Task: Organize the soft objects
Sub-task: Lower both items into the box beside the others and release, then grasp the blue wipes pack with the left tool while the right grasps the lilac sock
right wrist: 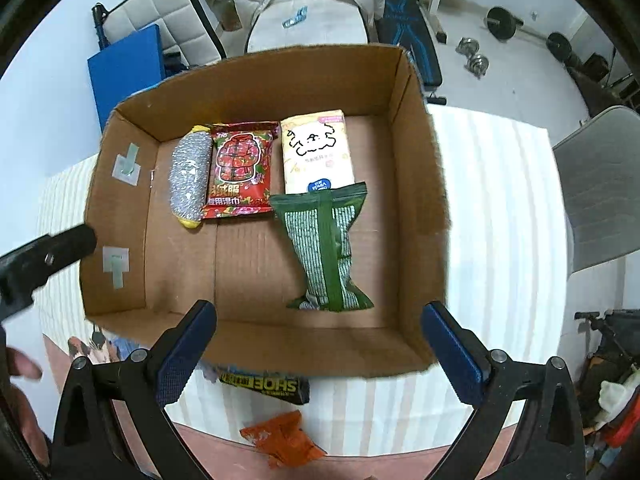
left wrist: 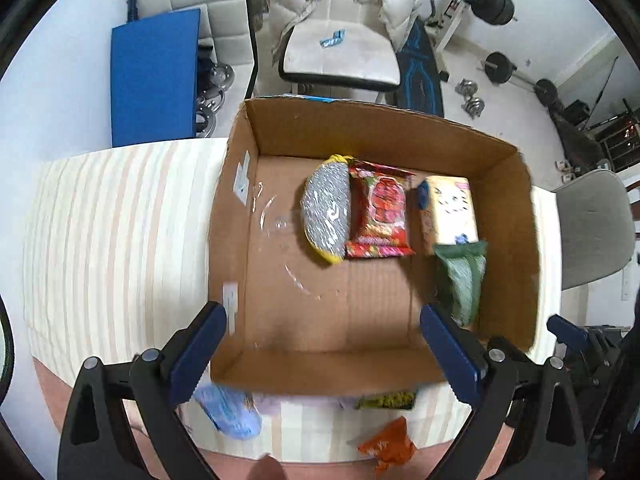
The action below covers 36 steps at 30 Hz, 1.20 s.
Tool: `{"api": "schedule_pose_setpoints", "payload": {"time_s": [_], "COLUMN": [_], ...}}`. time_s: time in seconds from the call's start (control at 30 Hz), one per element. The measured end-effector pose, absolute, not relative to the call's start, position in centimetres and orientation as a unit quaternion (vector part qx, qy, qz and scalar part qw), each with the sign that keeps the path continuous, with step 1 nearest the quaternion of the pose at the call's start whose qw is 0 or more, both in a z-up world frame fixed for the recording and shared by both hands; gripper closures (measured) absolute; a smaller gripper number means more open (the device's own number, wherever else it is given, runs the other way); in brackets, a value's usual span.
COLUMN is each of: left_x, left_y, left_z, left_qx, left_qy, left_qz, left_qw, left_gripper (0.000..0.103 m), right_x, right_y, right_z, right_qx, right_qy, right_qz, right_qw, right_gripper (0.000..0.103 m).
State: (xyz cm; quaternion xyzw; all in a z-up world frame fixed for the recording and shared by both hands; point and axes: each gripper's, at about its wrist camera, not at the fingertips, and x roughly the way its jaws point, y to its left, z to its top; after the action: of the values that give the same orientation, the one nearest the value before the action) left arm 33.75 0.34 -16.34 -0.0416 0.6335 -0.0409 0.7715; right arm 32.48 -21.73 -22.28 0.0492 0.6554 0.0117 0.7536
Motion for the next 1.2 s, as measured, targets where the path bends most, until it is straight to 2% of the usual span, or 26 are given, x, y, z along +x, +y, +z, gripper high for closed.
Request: {"api": "schedule_pose_setpoints", "payload": {"time_s": [0.37, 0.63, 0.77, 0.9, 1.0, 1.07, 1.2], "left_x": [28.6, 24.7, 22.2, 20.4, 20.2, 20.4, 21.9], "left_y": [-1.0, 3.1, 5.9, 8.7, 10.0, 10.8, 11.0], "left_z": [-10.8, -9.0, -12.3, -18.8, -23.4, -26.6, -32.8], "left_qx": [-0.028, -0.053, -0.064, -0.066, -0.065, -0.078, -0.100], "left_qy": [0.575, 0.550, 0.576, 0.626, 0.658, 0.680, 0.721], "left_qz": [-0.034, 0.005, 0.025, 0.052, 0.066, 0.065, 0.055], "left_qw": [0.817, 0.833, 0.814, 0.775, 0.747, 0.726, 0.684], "left_gripper": [0.004, 0.003, 0.004, 0.004, 0.011, 0.012, 0.012], "right_x": [27.4, 23.7, 21.9, 21.0, 20.7, 20.9, 21.7], "right_y": [-20.8, -20.2, -18.5, -15.9, -13.4, -10.9, -7.9], "right_z": [-16.5, -13.8, -16.5, -21.0, -23.6, -25.7, -27.9], "right_qx": [0.039, 0.083, 0.054, 0.014, -0.038, -0.094, -0.159], "right_qy": [0.601, 0.560, 0.598, 0.630, 0.634, 0.632, 0.630], "right_qz": [0.026, 0.059, 0.088, 0.132, 0.165, 0.184, 0.206], "right_qw": [0.798, 0.822, 0.795, 0.765, 0.755, 0.747, 0.731], "right_gripper": [0.000, 0.000, 0.000, 0.000, 0.000, 0.001, 0.013]}}
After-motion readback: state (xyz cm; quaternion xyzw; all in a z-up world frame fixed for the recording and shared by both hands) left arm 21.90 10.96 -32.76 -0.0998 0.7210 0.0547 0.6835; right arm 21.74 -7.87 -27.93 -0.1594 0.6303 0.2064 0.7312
